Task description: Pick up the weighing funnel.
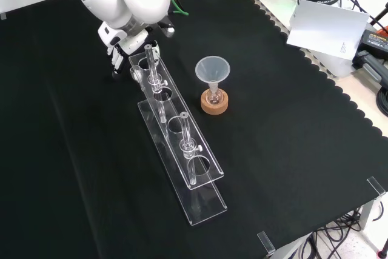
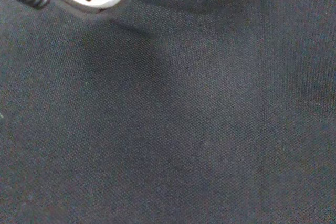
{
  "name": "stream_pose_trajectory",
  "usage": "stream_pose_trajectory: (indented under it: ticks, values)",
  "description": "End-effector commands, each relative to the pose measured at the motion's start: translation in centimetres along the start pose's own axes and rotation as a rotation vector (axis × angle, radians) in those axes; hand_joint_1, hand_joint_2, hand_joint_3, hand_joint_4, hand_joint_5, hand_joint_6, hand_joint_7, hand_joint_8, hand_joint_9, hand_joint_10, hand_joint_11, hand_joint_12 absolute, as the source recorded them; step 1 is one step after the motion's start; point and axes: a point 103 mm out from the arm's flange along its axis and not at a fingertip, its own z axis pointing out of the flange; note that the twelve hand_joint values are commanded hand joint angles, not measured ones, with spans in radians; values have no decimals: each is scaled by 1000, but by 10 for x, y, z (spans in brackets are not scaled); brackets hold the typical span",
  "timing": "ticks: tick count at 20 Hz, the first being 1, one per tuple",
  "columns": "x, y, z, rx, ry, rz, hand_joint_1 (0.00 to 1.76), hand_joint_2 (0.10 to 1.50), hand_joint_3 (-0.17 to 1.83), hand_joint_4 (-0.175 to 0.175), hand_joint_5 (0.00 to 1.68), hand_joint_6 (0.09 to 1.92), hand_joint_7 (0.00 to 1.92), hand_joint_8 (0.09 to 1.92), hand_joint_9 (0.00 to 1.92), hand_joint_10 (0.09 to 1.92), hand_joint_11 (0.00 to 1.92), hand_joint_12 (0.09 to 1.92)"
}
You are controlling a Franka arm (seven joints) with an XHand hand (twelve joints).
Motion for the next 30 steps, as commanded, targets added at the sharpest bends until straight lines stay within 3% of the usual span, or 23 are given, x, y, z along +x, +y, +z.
stream_pose_trajectory:
  ticks: [1, 10, 15, 18, 30]
  values:
    - [3, 3, 1, 0, -12, 11, 919, 622, 560, -20, 666, 142, 476, 687, 729, 536, 456, 1298]
    - [0, 7, 3, -10, -21, 31, 934, 622, 584, -18, 692, 198, 485, 681, 741, 524, 458, 1298]
    - [0, 9, 4, -14, -28, 38, 953, 622, 607, -13, 622, 497, 495, 679, 755, 511, 463, 1298]
    - [1, 10, 3, -27, -18, 38, 961, 624, 616, -8, 620, 580, 501, 681, 760, 511, 471, 1294]
    - [4, 15, 7, -23, -26, 33, 969, 632, 630, 6, 704, 666, 528, 685, 785, 517, 497, 1290]
